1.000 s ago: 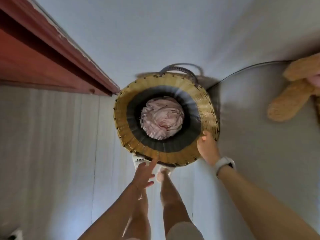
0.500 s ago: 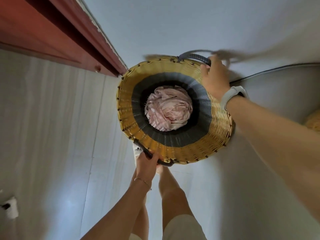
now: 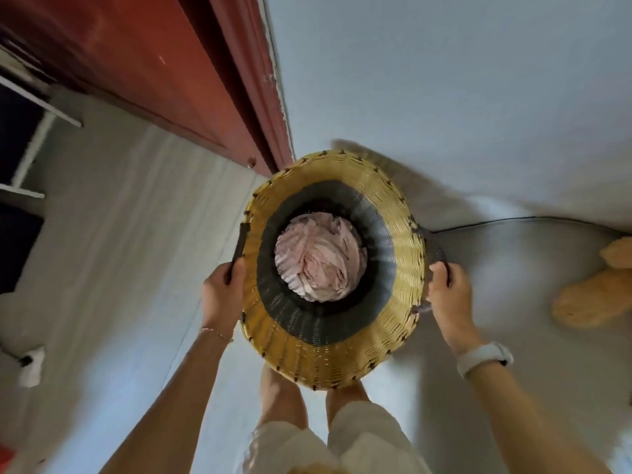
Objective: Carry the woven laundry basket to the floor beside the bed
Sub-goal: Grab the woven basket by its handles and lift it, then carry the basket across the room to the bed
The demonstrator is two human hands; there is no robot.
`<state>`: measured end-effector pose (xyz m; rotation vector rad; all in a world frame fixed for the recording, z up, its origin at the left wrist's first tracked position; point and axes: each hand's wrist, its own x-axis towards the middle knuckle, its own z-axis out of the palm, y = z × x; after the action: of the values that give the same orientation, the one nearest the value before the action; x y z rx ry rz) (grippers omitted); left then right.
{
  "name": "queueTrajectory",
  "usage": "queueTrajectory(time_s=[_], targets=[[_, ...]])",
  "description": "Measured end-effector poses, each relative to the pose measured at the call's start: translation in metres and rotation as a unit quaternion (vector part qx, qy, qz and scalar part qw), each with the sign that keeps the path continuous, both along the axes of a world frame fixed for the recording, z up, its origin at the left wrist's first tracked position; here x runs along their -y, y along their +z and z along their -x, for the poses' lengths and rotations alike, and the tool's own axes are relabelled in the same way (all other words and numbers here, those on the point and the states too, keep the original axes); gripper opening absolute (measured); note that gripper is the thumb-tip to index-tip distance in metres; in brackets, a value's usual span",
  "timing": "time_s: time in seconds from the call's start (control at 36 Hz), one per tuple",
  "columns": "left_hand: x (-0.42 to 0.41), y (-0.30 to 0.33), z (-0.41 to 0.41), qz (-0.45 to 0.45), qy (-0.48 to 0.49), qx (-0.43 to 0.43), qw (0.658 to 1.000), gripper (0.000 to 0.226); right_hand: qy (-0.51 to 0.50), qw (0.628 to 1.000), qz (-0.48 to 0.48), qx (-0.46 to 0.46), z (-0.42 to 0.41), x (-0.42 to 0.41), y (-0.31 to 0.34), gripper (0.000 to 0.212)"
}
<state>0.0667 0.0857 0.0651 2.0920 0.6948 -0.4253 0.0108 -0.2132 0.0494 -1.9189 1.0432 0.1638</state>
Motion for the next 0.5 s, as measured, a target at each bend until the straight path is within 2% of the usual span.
queueTrajectory(time_s=[0.08,0.19,0.36,0.5], targets=[[-0.008,0.023,0.016,-0.029,0.007,0.036,0.999,0.045,-0.004,1.0,-0.014,0.024,0.022,-0.021,0.014,0.024],[-0.025,0.05,0.058,-0.055,0.067,0.074,0.994,0.043,0.02,0.999,-0.007,0.028,0.04,-0.046,0.031,0.031],[-0.058,0.087,0.136,-0.074,0.199,0.078,0.974,0.036,0.172,0.983,0.023,0.061,0.041,-0.074,0.079,0.029],[-0.085,0.108,0.198,-0.093,0.274,0.082,0.954,0.033,0.288,0.954,0.026,0.08,0.04,-0.108,0.096,0.031]])
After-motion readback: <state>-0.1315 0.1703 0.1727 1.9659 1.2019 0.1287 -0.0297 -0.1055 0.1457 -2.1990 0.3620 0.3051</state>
